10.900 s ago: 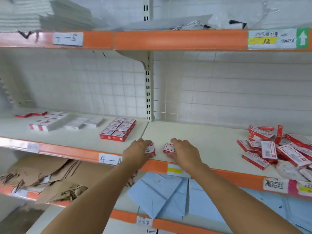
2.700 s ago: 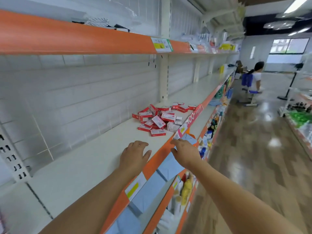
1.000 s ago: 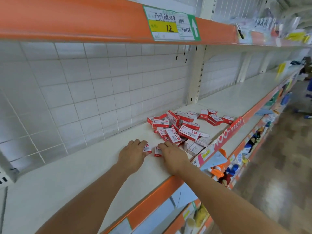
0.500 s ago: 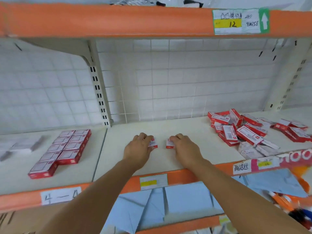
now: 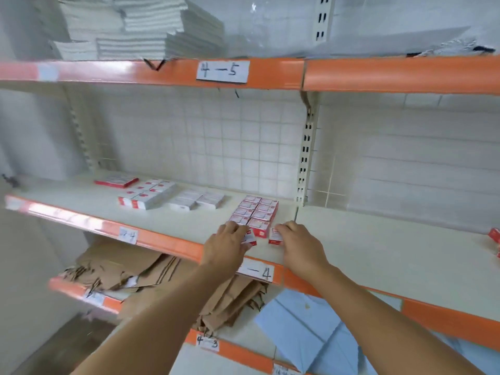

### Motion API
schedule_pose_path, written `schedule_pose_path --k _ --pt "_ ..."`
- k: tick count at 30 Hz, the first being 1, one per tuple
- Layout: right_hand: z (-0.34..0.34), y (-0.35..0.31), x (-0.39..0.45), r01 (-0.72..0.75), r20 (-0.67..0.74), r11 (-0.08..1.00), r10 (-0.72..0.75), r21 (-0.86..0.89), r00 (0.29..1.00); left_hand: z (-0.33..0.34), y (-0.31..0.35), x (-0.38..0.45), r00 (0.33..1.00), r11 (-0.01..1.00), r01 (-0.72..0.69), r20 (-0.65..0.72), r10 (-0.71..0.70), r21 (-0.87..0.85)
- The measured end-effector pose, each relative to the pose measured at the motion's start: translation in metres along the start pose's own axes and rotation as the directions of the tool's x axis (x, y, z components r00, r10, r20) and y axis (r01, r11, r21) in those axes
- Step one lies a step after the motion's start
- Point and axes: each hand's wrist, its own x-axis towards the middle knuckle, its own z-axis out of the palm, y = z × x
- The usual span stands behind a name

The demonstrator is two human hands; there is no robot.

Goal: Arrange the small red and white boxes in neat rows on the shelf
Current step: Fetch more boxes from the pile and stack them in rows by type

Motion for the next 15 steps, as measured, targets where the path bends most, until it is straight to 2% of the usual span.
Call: schedule_pose_path --k 8,15 --pt "0.046 -0.148 0.033 0.172 -0.007 0.983 -0.172 0.060 0.985 -0.055 -0.142 -0.071 0.987 0.984 0.159 -0.029 -0.158 0.080" --pt "0.084 -0.252 0.063 0.304 0.049 0.947 -0.310 0.109 0.949 -0.080 -0.232 -0.117 0.956 0.951 0.291 -0.059 -0.286 0.106"
